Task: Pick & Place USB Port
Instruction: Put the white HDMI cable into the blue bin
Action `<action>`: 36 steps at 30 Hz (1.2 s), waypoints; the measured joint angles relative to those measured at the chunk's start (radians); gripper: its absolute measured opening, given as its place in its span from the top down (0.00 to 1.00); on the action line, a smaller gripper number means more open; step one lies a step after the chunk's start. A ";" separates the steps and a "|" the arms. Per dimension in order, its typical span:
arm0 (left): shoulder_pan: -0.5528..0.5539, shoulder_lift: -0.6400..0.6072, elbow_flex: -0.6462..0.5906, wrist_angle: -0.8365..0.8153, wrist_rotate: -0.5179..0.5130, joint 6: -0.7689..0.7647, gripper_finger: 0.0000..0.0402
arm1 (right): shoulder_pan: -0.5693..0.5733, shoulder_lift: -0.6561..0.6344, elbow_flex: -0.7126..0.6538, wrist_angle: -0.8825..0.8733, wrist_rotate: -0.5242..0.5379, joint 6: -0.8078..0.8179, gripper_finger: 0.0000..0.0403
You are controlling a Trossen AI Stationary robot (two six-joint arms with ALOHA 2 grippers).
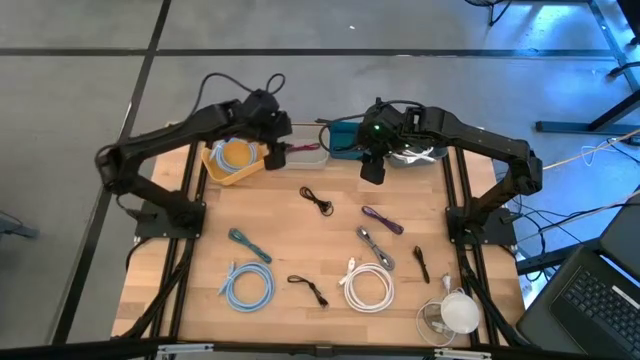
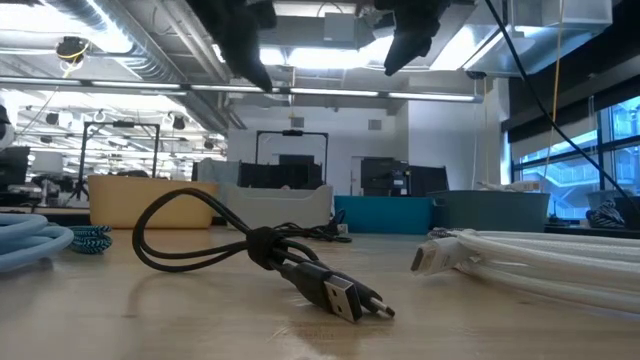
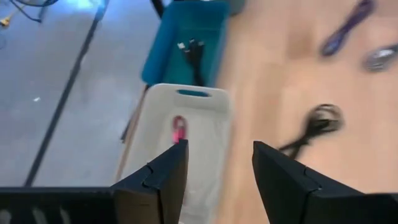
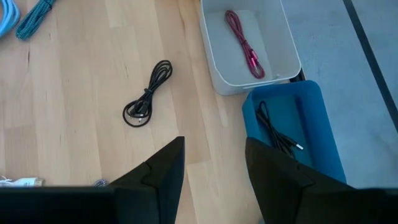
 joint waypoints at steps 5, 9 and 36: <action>-0.103 -0.067 0.000 -0.108 0.000 -0.096 0.58 | 0.000 0.000 0.000 0.000 0.000 0.000 0.57; -0.196 -0.094 0.000 -0.161 0.000 -0.168 0.58 | 0.000 0.000 0.000 0.000 0.000 -0.001 0.57; -0.672 -0.424 -0.605 0.234 -0.127 -0.693 0.63 | 0.547 -0.035 -0.462 0.091 -0.008 0.692 0.57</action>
